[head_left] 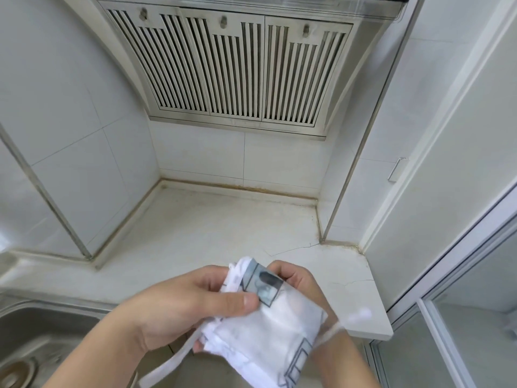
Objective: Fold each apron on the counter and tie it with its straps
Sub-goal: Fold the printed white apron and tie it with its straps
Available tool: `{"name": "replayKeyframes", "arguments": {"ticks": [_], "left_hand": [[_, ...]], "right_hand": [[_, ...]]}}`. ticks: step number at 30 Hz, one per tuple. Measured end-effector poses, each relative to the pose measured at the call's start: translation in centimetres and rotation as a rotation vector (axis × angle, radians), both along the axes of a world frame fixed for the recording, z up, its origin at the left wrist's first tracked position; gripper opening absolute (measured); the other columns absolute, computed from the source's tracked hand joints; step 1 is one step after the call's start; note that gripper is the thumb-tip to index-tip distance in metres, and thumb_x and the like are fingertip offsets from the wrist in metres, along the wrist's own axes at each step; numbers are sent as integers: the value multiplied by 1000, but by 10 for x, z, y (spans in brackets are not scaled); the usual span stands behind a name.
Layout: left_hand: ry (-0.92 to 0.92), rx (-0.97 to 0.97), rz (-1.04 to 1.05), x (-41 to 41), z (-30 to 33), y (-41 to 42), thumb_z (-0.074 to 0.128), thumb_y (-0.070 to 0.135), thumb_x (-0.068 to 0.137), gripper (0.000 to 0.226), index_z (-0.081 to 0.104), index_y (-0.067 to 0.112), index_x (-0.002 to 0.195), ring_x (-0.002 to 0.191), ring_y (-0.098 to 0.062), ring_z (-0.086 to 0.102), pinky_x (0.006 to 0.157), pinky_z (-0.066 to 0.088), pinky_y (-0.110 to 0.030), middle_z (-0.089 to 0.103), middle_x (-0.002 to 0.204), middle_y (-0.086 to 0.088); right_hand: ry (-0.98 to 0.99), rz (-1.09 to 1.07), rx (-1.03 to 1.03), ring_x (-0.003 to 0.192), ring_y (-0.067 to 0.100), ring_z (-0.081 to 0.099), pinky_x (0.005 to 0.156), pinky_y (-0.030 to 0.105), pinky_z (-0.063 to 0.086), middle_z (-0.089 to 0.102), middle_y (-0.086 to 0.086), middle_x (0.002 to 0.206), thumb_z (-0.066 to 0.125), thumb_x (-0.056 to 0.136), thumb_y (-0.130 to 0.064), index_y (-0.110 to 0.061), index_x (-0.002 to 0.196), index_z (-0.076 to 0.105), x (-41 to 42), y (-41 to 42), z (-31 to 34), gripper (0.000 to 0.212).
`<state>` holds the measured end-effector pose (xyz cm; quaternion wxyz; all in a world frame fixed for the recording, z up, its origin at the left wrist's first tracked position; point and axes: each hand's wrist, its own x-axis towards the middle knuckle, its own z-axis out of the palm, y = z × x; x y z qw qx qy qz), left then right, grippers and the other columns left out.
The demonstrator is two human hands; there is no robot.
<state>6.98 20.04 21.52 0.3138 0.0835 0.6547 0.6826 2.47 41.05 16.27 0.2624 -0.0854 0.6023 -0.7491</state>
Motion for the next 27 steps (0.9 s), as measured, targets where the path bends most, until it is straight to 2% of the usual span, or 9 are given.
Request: {"name": "replayKeyframes", "arguments": {"ticks": [3, 6, 9, 12, 16, 19, 23, 25, 27], "left_hand": [[44, -94, 23, 0, -2, 0, 76, 35, 91, 34, 75, 11, 114, 64, -23, 59, 53, 47, -31, 64, 83, -16], [61, -30, 109, -1, -8, 1, 77, 27, 91, 30, 76, 8, 113, 88, -29, 68, 74, 52, -36, 73, 103, -26], [97, 9, 259, -2, -8, 2, 80, 23, 89, 26, 77, 6, 109, 93, -34, 73, 76, 58, -34, 75, 111, -26], [130, 13, 482, -4, -6, 2, 78, 22, 90, 17, 80, 11, 102, 90, -34, 75, 73, 58, -30, 78, 104, -20], [141, 81, 628, -10, -12, 4, 72, 21, 93, 26, 76, 1, 107, 95, -46, 74, 86, 59, -42, 77, 106, -25], [132, 124, 659, -11, -13, 9, 68, 18, 96, 26, 74, -2, 111, 98, -45, 75, 90, 58, -45, 76, 108, -26], [189, 128, 775, -12, -12, 11, 69, 19, 96, 22, 75, 4, 110, 98, -41, 75, 87, 59, -42, 78, 105, -21], [302, 4, 853, -11, -12, 12, 71, 19, 98, 13, 76, 12, 107, 86, -29, 77, 69, 60, -29, 79, 97, -14], [448, -158, 876, -9, -16, 15, 72, 18, 98, 6, 74, 19, 103, 75, -17, 72, 61, 53, -21, 78, 86, -2]], "right_hand": [[23, -9, -107, 62, 18, 64, 60, 25, 53, 68, 11, 73, 82, 70, -6, -11, 74, 73, -11, 3, -3, 12], [39, -13, -195, 75, 25, 70, 71, 33, 58, 74, 17, 88, 83, 78, -15, -9, 87, 76, -12, 4, -5, 13], [9, -192, -109, 108, 41, 68, 101, 57, 50, 70, 24, 120, 70, 94, -26, -5, 112, 71, -14, 7, -10, 28], [49, -381, -4, 120, 39, 64, 103, 49, 46, 73, 18, 117, 53, 103, -18, -1, 109, 71, -4, 14, -17, 26], [93, -100, -75, 103, 39, 71, 100, 49, 54, 75, 24, 108, 67, 90, -7, -2, 119, 69, 25, 6, -7, 30], [127, -19, -34, 87, 38, 71, 94, 53, 55, 72, 24, 90, 60, 90, -6, -9, 129, 61, 32, -6, -13, 40], [77, -165, 57, 52, 17, 41, 67, 37, 44, 40, 0, 54, 57, 97, -22, -14, 102, 74, 37, -11, -18, 19], [121, -188, 285, 47, 10, 32, 58, 30, 34, 33, -10, 50, 53, 106, -25, -18, 86, 72, 45, -11, -18, 28], [360, -177, 601, 50, 10, 37, 56, 27, 31, 39, -9, 49, 52, 105, -31, -25, 85, 65, 53, -8, -11, 25]]}}
